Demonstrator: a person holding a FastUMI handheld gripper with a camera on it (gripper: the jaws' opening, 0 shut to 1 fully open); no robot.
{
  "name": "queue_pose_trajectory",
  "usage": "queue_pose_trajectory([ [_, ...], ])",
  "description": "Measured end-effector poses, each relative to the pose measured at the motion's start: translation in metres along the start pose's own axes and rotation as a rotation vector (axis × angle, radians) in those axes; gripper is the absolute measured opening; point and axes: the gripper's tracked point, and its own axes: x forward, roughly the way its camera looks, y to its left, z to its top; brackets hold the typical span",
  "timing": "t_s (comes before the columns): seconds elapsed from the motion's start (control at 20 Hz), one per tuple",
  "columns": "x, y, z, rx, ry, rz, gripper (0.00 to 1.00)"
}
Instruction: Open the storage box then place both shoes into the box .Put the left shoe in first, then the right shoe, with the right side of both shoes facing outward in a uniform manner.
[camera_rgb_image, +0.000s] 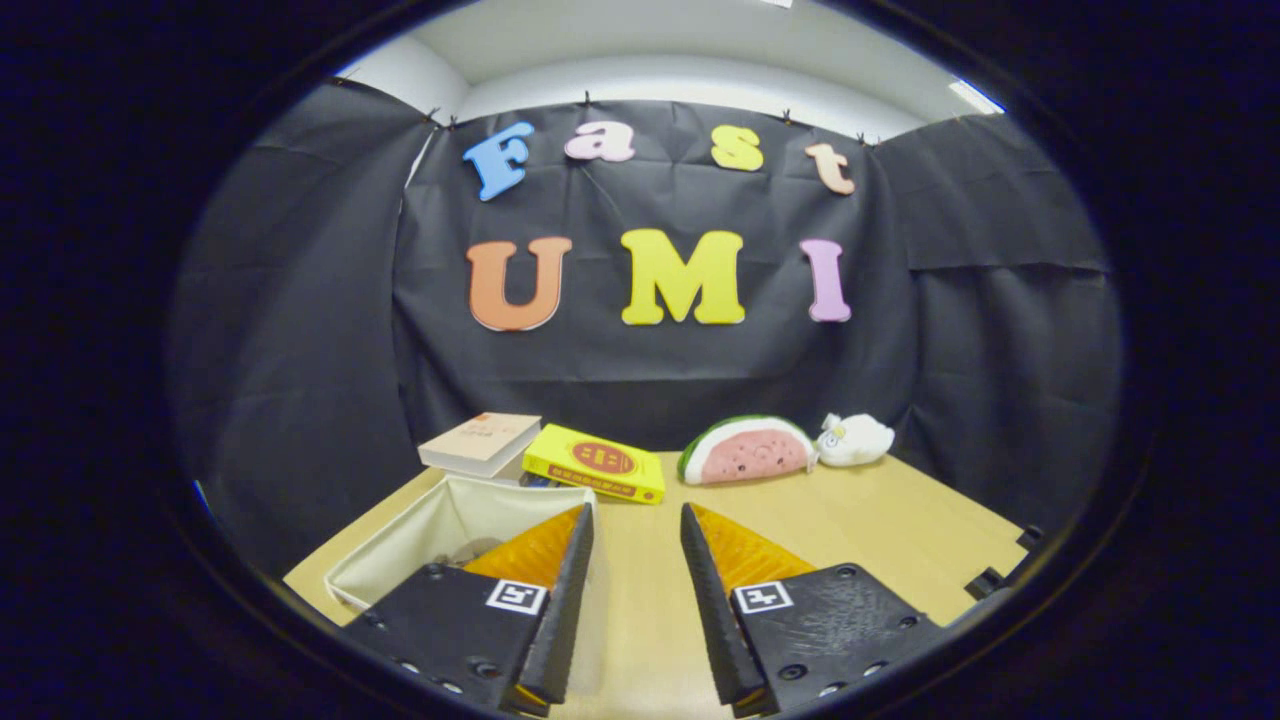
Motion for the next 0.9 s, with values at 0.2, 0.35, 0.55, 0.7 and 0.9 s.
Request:
queue_pose_trajectory([
  [0.2,-0.016,-0.033,0.01,-0.028,-0.058,-0.013,0.67],
  [0.35,-0.024,-0.058,0.01,0.001,-0.059,-0.015,0.79],
  [0.55,-0.032,-0.082,0.002,0.002,-0.05,-0.017,0.93],
  [0.7,-0.036,-0.095,0.008,0.026,-0.055,-0.014,0.94],
  [0.9,-0.037,-0.115,0.017,0.058,-0.084,-0.048,0.94],
])
